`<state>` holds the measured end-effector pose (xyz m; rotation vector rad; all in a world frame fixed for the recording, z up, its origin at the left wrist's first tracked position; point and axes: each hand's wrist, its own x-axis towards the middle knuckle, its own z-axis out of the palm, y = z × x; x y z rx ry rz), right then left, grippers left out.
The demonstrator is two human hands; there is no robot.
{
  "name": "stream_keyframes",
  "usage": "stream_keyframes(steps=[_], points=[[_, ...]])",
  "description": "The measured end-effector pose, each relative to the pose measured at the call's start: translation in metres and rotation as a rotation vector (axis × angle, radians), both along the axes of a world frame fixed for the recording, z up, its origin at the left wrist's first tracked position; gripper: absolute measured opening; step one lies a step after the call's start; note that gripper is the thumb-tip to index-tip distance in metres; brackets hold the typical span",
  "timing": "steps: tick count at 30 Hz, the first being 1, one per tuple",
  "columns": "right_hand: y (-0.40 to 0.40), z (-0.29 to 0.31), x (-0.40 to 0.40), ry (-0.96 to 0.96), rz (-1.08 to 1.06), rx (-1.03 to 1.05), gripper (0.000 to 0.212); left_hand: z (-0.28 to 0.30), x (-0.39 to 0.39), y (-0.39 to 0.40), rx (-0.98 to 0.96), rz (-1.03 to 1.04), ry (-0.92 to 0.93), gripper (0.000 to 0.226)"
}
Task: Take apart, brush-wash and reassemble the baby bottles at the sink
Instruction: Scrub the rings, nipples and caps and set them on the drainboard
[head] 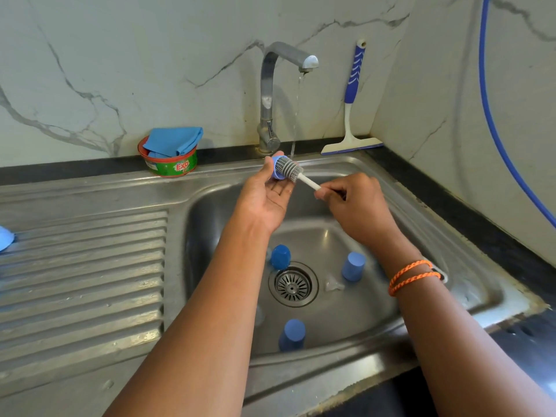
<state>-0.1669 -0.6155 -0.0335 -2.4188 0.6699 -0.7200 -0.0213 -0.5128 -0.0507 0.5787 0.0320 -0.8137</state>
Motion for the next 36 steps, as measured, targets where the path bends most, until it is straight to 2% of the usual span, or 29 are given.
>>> stream_keyframes(steps=[4, 6, 9, 12, 14, 16, 19, 22, 24, 27, 32, 36], points=[[0.009, -0.008, 0.009, -0.009, -0.087, -0.005, 0.017, 0.003, -0.002, -0.005, -0.007, 0.059, 0.0, 0.024], [0.013, -0.009, 0.012, 0.024, -0.134, -0.045, 0.019, 0.002, -0.002, -0.006, 0.027, 0.092, -0.07, 0.02], [0.017, -0.005, 0.012, 0.122, -0.175, -0.194, 0.021, 0.001, -0.001, -0.007, 0.152, 0.152, -0.217, 0.029], [0.013, 0.003, 0.006, 0.178, -0.107, -0.299, 0.019, 0.002, 0.001, -0.005, 0.251, 0.198, -0.309, 0.034], [0.007, 0.005, 0.002, 0.166, -0.011, -0.283, 0.023, 0.003, 0.003, 0.0, 0.298, 0.193, -0.334, 0.03], [0.004, 0.004, -0.002, 0.101, 0.052, -0.228, 0.022, 0.004, 0.006, 0.005, 0.249, 0.144, -0.27, 0.029], [0.004, 0.001, -0.001, -0.026, 0.069, -0.153, 0.02, 0.003, 0.004, 0.006, 0.103, 0.097, -0.121, 0.041], [0.011, -0.007, 0.008, -0.034, 0.013, -0.128, 0.028, 0.001, -0.002, -0.002, 0.027, 0.112, -0.026, 0.048], [0.015, -0.012, 0.014, -0.031, -0.054, -0.094, 0.03, -0.002, -0.005, -0.006, -0.003, 0.102, 0.032, 0.04], [0.009, -0.009, 0.015, -0.054, -0.177, -0.004, 0.034, -0.008, -0.01, -0.01, 0.072, 0.081, 0.013, 0.022], [0.011, -0.005, 0.012, 0.015, -0.161, -0.038, 0.045, -0.009, -0.012, -0.015, 0.136, 0.078, -0.079, 0.028], [0.015, -0.015, 0.017, 0.102, -0.145, -0.06, 0.026, -0.01, -0.011, -0.013, 0.159, 0.056, -0.04, 0.023]])
